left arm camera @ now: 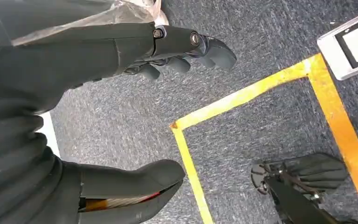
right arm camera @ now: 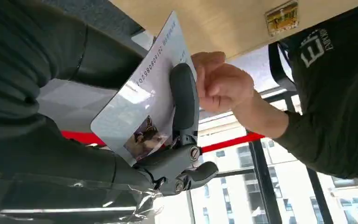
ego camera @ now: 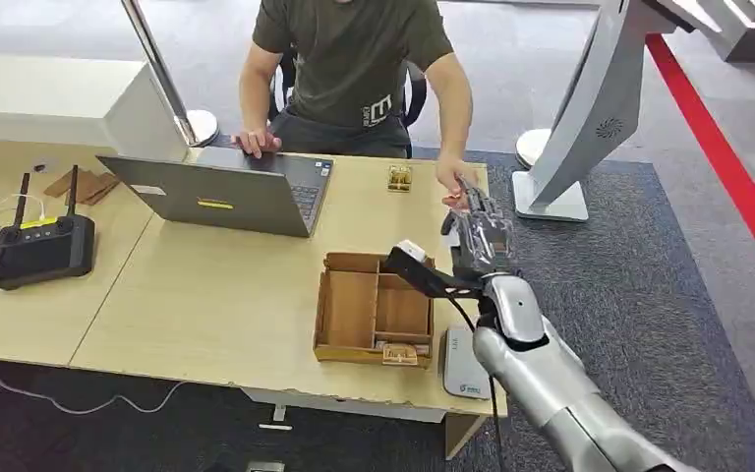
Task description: Pass the card to the sensor for recognition and then transmit it.
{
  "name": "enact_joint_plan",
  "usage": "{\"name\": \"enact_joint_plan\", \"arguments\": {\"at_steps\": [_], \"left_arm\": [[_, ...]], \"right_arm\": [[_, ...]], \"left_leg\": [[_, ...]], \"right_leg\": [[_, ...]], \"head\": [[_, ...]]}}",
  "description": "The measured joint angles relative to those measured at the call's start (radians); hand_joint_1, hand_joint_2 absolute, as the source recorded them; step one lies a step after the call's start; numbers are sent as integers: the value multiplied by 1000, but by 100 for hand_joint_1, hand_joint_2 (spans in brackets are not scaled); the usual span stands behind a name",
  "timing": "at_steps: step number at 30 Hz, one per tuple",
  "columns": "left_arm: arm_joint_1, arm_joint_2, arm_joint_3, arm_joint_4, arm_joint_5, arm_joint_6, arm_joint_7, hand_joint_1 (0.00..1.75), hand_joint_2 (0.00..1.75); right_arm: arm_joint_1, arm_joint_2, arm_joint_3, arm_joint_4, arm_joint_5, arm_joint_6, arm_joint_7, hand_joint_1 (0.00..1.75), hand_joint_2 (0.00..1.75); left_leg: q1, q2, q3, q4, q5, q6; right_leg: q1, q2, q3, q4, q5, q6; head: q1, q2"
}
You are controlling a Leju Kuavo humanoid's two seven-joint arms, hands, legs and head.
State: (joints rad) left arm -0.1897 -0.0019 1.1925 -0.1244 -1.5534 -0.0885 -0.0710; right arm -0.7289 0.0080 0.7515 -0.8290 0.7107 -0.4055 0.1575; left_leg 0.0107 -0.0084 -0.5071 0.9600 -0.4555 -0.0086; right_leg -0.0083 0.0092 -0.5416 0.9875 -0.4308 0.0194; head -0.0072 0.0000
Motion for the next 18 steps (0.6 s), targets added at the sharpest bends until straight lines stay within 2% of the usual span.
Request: {"name": "enact_joint_plan", "arguments": {"at_steps": [5, 12, 18], "left_arm": [[12, 0, 1, 0, 2, 13, -4, 0, 175], [34, 3, 2, 0, 10, 18, -15, 0, 175], [47, 6, 6, 0, 31, 31, -18, 0, 175]], "right_arm": [[72, -31, -43, -119, -15, -3, -3, 175, 175], [208, -104, -94, -300, -35, -11, -8, 175, 175], [291, -151, -114, -399, -55, -35, -26, 175, 175]], "left_leg": [[0, 0, 0, 0, 0, 0], [0, 1, 0, 0, 0, 0], [0, 1, 0, 0, 0, 0]], "right_leg": [[0, 0, 0, -1, 0, 0], [0, 1, 0, -1, 0, 0], [0, 1, 0, -1, 0, 0]], "head": [[0, 0], [0, 0], [0, 0]]}}
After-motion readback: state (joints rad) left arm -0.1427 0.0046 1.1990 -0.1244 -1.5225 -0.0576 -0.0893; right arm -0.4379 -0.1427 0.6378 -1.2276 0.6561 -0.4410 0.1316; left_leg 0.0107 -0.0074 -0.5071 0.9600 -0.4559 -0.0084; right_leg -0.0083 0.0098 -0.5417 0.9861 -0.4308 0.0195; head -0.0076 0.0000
